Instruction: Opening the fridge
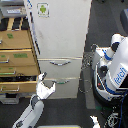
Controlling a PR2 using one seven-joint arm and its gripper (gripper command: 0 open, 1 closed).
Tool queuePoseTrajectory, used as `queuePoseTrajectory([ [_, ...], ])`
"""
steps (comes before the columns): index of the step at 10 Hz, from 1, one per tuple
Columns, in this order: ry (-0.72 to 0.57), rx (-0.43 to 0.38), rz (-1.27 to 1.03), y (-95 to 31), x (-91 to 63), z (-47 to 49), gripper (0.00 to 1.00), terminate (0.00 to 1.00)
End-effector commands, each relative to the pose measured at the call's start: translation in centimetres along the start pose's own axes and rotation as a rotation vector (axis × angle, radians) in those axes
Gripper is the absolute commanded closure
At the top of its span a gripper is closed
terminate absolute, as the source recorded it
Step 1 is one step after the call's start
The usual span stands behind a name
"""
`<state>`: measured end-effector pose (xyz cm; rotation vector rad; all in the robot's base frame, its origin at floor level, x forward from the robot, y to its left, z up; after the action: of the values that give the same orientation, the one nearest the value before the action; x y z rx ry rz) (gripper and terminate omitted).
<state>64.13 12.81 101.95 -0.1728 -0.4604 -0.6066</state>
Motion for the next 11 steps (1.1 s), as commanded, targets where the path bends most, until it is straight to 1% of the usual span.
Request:
queuePoseTrajectory([
  [1,0.188,0.038,0.154,11.8,15.8,4.2,0.0,0.0],
  [3,0.206,0.041,0.186,13.3,17.6,3.5,0.0,0.0],
  [4,0.215,0.056,0.191,13.8,18.3,3.2,0.0,0.0],
  [5,0.223,0.05,0.207,14.5,18.7,3.1,0.0,0.0],
  [8,0.256,0.083,0.255,17.1,20.9,2.2,0.0,0.0],
  [11,0.283,0.125,0.253,18.9,20.4,2.4,0.0,0.0],
])
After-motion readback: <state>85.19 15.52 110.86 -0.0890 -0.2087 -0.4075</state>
